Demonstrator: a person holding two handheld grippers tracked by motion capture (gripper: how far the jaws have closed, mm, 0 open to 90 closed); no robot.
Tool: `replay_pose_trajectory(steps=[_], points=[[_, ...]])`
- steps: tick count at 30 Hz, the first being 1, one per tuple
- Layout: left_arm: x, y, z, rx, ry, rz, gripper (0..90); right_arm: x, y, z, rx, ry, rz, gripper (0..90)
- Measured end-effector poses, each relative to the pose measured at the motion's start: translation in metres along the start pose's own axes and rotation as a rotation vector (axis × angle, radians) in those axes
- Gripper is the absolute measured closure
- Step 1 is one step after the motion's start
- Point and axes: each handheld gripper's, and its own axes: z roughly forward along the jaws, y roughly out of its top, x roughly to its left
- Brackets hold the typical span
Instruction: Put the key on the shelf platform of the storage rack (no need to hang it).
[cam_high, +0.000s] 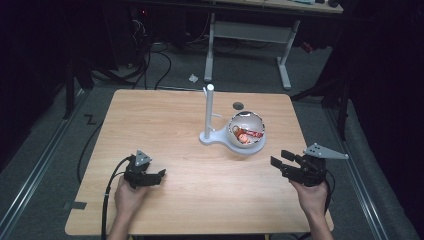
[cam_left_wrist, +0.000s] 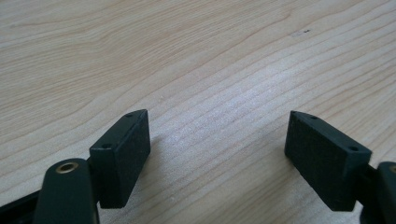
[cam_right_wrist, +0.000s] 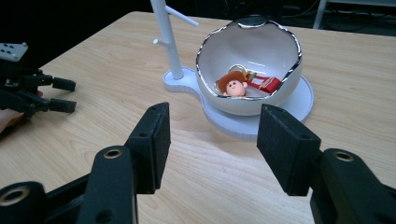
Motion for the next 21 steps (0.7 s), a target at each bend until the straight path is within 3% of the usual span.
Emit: replay_pose_trajectory(steps=[7, 21], points=[[0.0, 0.0, 0.0, 0.0, 0.0, 0.0, 22.6, 0.008, -0.002, 0.004, 0.012, 0.005, -0.034, 45.0], [0.0, 0.0, 0.0, 0.0, 0.0, 0.0, 22.6, 0.013, -0.016, 0.02, 0.0, 0.05, -0.013, 45.5]])
